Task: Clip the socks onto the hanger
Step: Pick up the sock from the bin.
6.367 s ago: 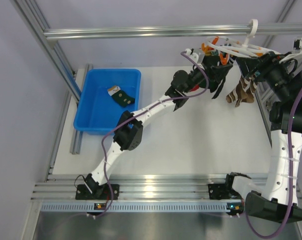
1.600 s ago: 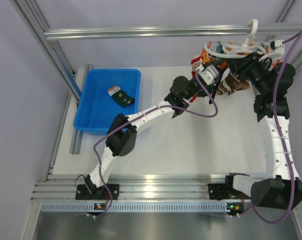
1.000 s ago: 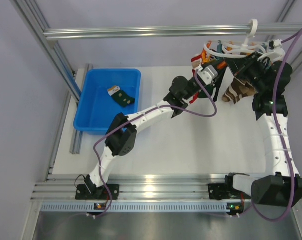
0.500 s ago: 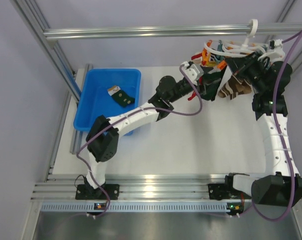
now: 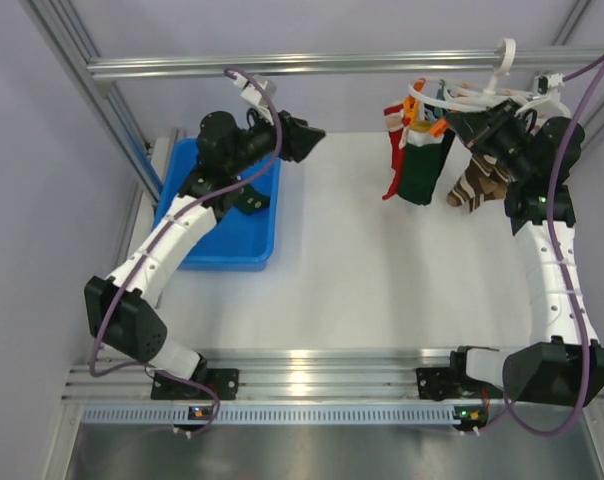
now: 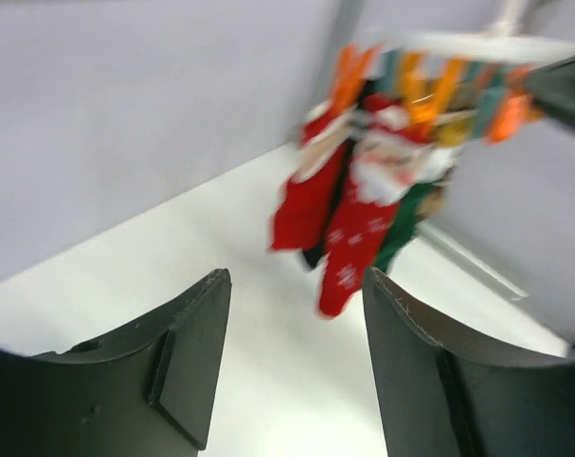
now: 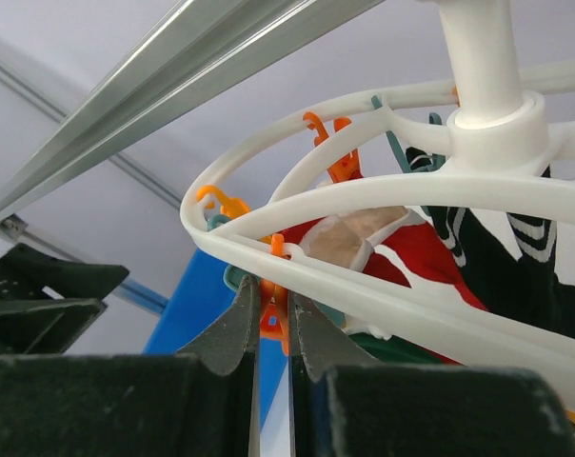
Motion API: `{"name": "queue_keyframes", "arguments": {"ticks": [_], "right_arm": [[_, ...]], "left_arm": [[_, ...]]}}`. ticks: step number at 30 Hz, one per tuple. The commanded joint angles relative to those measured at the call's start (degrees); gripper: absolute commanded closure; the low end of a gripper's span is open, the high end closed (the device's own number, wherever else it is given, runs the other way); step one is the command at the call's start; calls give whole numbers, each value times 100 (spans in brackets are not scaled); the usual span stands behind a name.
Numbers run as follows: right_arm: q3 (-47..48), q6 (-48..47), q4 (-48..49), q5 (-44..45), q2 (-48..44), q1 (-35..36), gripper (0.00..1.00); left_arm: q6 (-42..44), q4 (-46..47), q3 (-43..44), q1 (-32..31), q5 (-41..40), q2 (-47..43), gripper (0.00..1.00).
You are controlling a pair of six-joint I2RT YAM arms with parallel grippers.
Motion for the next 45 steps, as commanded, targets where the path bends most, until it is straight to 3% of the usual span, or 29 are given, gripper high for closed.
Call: {"name": "queue_keyframes", "arguments": {"ticks": [1,4,9,13,16,18,20,25,31,40,45], "right_arm": [[355,307,530,-516,-43,51,100],[381,299,522,-525,18,51,100],[408,229,504,-534,45,51,100],[434,149,425,-490,54,51,100],[434,140,399,-428,89,60,100],[452,132,399,-393,115,51,100],[452,149,390,-358,159,51,100],[531,79,268,-288,194,51,100],[619,-79,82,-235,212,51,100],[759,-193,-128,-217,282,51,100],[742,-308,-190,-191,212,51,100]], "left_arm": [[423,-1964,-358,499,-628,-468,37],[1293,-2535,-833,807,-876,-776,34],[2577,-3678,-371,1739,-77,-303,28],[1850,-3899,183,2381,-831,408,29],[396,-3288,-87,2295,-1621,480,29],[-13,-3074,-185,2137,-2768,594,36],[-488,-2897,-115,1873,-3642,918,35],[-1147,-2959,500,1767,-4566,1972,34],[-1359,-2739,922,1775,-4981,2904,34],[-1289,-2449,1414,1828,-4806,3924,34],[-1386,-2651,1485,1933,-4603,4180,39]]}}
